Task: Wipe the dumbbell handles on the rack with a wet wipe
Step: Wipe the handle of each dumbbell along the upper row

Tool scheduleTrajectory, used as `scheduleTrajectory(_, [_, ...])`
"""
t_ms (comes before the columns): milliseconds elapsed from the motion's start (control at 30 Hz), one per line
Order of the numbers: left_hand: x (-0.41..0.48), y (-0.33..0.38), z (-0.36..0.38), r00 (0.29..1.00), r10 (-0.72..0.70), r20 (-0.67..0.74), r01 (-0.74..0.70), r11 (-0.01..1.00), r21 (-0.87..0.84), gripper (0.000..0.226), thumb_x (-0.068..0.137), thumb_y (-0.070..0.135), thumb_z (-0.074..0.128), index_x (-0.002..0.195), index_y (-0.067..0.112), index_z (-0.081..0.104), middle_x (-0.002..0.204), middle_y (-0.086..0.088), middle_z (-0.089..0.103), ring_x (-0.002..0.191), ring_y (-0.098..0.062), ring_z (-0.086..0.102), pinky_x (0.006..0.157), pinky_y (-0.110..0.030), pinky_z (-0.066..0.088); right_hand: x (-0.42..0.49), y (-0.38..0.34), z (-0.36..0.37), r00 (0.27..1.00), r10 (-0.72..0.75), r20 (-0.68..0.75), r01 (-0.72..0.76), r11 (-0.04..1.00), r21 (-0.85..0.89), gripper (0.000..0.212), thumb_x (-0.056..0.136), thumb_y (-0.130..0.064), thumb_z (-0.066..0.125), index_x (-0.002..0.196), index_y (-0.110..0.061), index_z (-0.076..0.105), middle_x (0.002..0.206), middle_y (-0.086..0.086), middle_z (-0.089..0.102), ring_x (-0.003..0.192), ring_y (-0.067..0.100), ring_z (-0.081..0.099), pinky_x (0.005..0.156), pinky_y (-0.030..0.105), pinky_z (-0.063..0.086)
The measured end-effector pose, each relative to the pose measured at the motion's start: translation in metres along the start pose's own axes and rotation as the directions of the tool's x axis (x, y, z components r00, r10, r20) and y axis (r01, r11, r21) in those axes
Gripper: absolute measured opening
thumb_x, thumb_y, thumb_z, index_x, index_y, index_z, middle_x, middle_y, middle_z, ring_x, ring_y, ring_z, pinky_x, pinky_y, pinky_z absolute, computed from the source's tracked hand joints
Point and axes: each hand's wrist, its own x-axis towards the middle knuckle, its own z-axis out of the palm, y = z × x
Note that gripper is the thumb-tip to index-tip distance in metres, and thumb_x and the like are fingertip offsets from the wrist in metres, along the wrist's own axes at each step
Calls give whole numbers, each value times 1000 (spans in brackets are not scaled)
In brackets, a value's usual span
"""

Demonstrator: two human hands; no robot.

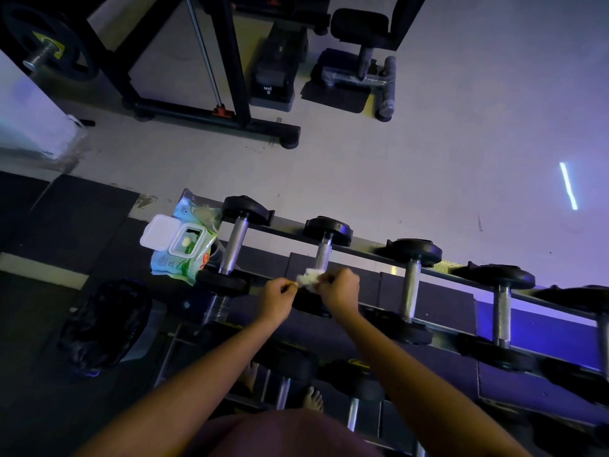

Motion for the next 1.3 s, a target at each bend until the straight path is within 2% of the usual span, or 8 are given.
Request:
scheduleTrajectory(233, [1,6,-7,998,-21,56,18,998,55,34,92,14,60,59,11,54,55,1,49,58,-12,48,53,-23,34,7,-16,-2,997,-11,-80,13,999,30,20,78,0,61,86,-9,77,84,11,72,78,24,68,64,21,45])
scheduleTrajectory(367, [7,4,-10,986,-107,125,105,994,25,28,91,21,63,74,-2,65,69,-12,61,78,-32,65,73,-42,58,36,-37,-16,992,-70,-106,71,997,-1,23,79,3,54,86,-5,75,82,13,71,70,24,62,60,26,45])
scheduleTrajectory(500, [6,8,-9,956,-267,118,282,951,-129,24,89,19,67,79,-2,62,82,-18,61,74,-28,65,60,-44,60,50,-45,-18,992,-56,-114,54,998,-16,26,80,2,55,94,-6,76,91,17,70,65,22,58,59,23,41])
scheduleTrajectory(667, [3,4,-12,709,-616,342,697,684,-213,65,76,56,71,114,8,51,106,-22,57,70,-35,64,42,-34,54,18,-25,-10,998,-49,-50,48,999,-24,20,80,3,59,84,-6,76,85,13,72,76,25,66,68,30,53])
scheduleTrajectory(833, [7,4,-3,468,-608,642,876,417,-244,82,73,66,66,118,-1,54,81,-20,56,72,-46,67,64,-46,60,-15,-1,-2,998,-63,2,63,997,-35,19,78,-1,63,89,-8,76,88,9,73,83,23,67,74,29,53])
scheduleTrajectory(1000, [3,21,4,573,-461,677,818,373,-438,41,92,38,54,93,-2,66,78,-20,71,64,-36,70,60,-38,59,-11,-5,-1,1000,-7,0,7,1000,-13,16,82,1,63,90,-9,73,98,10,70,90,23,67,80,29,56])
scheduleTrajectory(1100, [-4,24,9,621,-443,647,784,341,-518,42,96,37,48,93,-1,65,78,-21,71,63,-37,70,66,-46,57,-11,-3,-2,999,-44,-18,44,999,-22,16,83,1,64,92,-9,74,99,9,71,91,21,67,79,24,54])
scheduleTrajectory(1300, [-24,43,41,693,-556,459,688,322,-650,37,98,36,45,97,3,60,78,-16,68,68,-30,65,47,-39,56,6,-7,-6,991,-102,-81,104,994,22,20,81,7,63,88,-8,74,90,8,72,82,14,65,75,21,52])
